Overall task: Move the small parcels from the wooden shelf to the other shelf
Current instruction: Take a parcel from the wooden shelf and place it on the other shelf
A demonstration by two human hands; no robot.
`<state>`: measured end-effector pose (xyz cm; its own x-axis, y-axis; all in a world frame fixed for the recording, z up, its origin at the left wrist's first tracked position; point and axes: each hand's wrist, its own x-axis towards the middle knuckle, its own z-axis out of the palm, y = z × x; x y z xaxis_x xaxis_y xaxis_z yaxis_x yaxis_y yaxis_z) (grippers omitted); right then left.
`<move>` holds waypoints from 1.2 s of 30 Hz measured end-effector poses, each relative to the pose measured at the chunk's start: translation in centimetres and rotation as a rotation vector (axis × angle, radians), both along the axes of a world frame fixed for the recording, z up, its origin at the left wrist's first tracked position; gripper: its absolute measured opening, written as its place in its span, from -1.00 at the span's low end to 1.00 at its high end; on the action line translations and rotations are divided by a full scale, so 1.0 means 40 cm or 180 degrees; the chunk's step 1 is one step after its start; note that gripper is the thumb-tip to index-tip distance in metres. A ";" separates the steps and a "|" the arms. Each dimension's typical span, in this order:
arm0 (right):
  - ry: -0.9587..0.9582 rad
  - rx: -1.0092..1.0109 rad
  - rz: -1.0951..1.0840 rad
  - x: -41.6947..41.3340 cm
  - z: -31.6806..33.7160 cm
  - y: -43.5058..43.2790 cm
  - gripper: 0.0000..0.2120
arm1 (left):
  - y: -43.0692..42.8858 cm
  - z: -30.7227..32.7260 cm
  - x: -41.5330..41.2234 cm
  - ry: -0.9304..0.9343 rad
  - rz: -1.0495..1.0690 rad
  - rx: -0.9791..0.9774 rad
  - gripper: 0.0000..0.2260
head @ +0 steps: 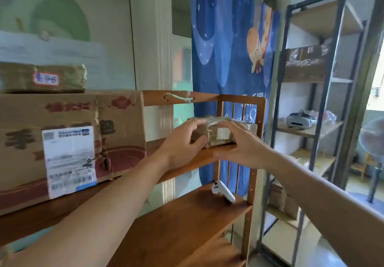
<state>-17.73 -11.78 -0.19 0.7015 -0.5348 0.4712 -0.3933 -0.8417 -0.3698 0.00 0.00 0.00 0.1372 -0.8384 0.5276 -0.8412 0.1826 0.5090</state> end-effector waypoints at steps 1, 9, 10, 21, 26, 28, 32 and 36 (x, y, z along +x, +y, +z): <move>-0.0158 0.0051 -0.0146 0.015 0.003 -0.048 -0.16 | -0.051 0.003 0.001 0.0215 0.0052 -0.0019 -0.57; -0.0226 0.0635 -0.1479 0.147 0.010 -0.249 -0.32 | -0.330 0.006 -0.005 0.2396 0.0816 0.0895 -0.35; -0.0283 0.0660 -0.1534 0.158 0.003 -0.253 -0.34 | -0.353 -0.004 -0.002 0.2489 0.0786 0.0893 -0.30; -0.2801 0.1963 0.0353 0.111 -0.069 -0.011 -0.62 | -0.117 -0.045 -0.104 0.3009 0.0174 -0.0926 -0.67; -0.3131 0.2120 0.1081 0.059 -0.135 0.208 -0.62 | 0.137 -0.137 -0.145 0.2708 -0.0114 -0.1628 -0.46; -0.3105 0.2153 0.1284 0.054 -0.153 0.311 -0.54 | 0.245 -0.166 -0.143 0.2591 -0.0125 -0.1788 -0.41; -0.2999 0.2201 0.1475 0.063 -0.193 0.522 -0.37 | 0.469 -0.213 -0.107 0.2486 -0.0081 -0.1882 -0.40; -0.3066 0.2353 0.1561 0.083 -0.236 0.738 -0.41 | 0.702 -0.263 -0.070 0.2525 -0.0191 -0.1756 -0.42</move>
